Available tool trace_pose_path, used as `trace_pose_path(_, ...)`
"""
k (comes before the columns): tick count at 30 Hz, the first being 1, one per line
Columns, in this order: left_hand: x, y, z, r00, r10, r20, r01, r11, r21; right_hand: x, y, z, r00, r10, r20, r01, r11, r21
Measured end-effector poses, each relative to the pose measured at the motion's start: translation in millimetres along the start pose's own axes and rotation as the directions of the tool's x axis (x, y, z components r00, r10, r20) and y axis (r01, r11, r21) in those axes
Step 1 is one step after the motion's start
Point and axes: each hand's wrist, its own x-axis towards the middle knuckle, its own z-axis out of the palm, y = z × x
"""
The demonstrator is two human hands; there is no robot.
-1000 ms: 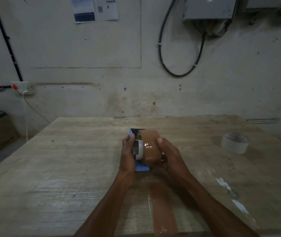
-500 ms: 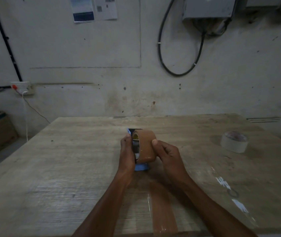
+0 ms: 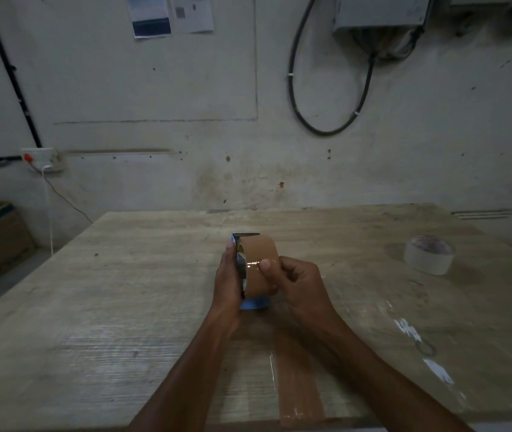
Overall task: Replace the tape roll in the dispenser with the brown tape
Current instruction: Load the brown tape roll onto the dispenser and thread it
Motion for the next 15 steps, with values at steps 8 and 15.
trace_pose_path(8, -4.0, 2.0, -6.6, 0.996, -0.079, 0.032, 0.081, 0.993, -0.085, -0.9, 12.8, 2.3, 0.996, 0.007, 0.086, 0.01, 0.982, -0.189)
trace_pose_path(15, -1.7, 1.1, -6.1, 0.997, -0.054, 0.061, 0.061, 0.993, -0.105, -4.1, 12.8, -1.9, 0.992, 0.013, 0.128, 0.024, 0.959, -0.284)
